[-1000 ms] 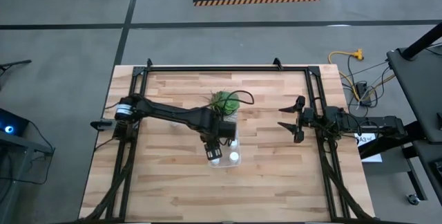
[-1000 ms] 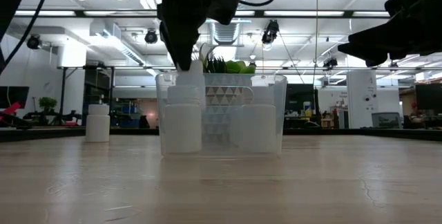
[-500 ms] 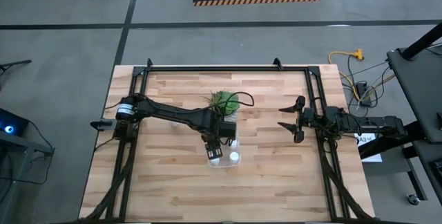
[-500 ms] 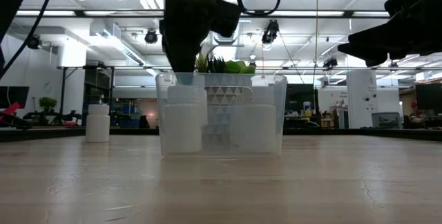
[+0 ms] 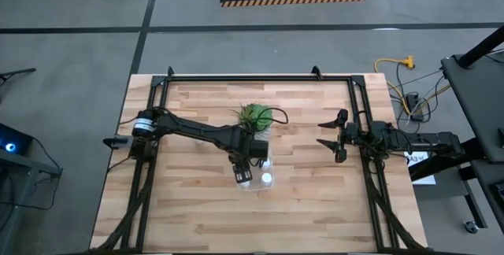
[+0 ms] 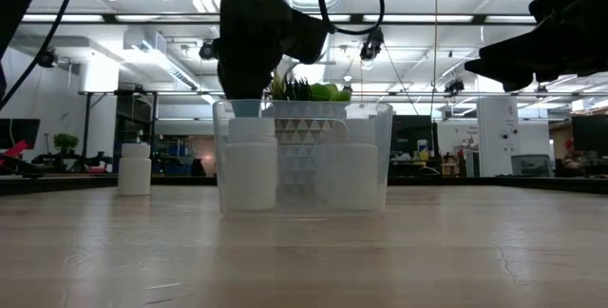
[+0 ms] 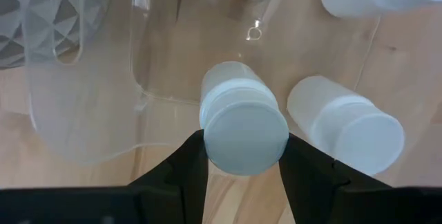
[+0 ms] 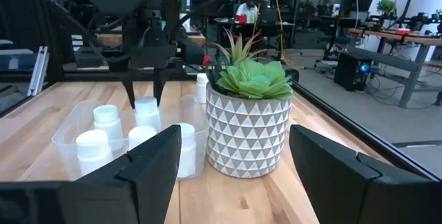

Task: Pick and place pill bottles into a basket
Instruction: Put the bottom pill bottle into the bin, then put the pill bottle into the bin

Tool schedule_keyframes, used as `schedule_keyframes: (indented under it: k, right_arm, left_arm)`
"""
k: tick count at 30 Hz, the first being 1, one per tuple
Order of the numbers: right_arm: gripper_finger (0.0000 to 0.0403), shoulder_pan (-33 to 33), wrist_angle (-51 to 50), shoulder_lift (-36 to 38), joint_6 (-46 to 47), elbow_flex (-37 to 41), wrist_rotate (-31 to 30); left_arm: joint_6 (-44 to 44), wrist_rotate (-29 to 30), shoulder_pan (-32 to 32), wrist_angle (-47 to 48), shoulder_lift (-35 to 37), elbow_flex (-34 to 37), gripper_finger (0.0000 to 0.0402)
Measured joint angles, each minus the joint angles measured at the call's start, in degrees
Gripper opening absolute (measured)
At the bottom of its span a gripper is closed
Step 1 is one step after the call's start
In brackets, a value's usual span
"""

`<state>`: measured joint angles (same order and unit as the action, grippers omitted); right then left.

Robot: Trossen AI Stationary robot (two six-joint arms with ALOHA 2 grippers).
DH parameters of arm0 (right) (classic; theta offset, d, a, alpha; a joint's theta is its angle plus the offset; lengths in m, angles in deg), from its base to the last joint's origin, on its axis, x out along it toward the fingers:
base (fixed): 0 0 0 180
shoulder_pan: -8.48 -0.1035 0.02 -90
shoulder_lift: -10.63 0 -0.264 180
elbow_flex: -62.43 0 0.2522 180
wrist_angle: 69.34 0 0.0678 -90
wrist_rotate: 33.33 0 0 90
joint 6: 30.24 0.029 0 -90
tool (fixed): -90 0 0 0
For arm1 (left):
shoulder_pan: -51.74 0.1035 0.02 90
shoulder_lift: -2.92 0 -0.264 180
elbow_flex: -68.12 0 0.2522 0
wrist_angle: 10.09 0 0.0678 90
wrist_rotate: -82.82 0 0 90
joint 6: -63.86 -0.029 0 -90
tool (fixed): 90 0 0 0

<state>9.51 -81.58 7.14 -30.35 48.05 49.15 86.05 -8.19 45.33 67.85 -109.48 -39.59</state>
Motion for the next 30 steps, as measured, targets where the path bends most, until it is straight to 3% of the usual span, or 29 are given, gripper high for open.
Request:
schedule_keyframes:
  k: [6,14,30]
  right_arm:
    - [0.0260,-0.01,0.00,0.00,0.04,0.00,0.01]
    - [0.0260,-0.02,0.00,0.00,0.03,0.00,0.01]
    - [0.0260,0.00,0.01,0.00,-0.04,0.00,-0.02]
  left_arm:
    - [0.11,-0.23,-0.04,-0.77,0.02,0.88,0.0137]
    - [0.15,-1.90,-0.04,-0.77,0.02,1.24,0.0176]
    - [1.53,-3.82,-0.06,-0.67,4.41,0.98,0.0182]
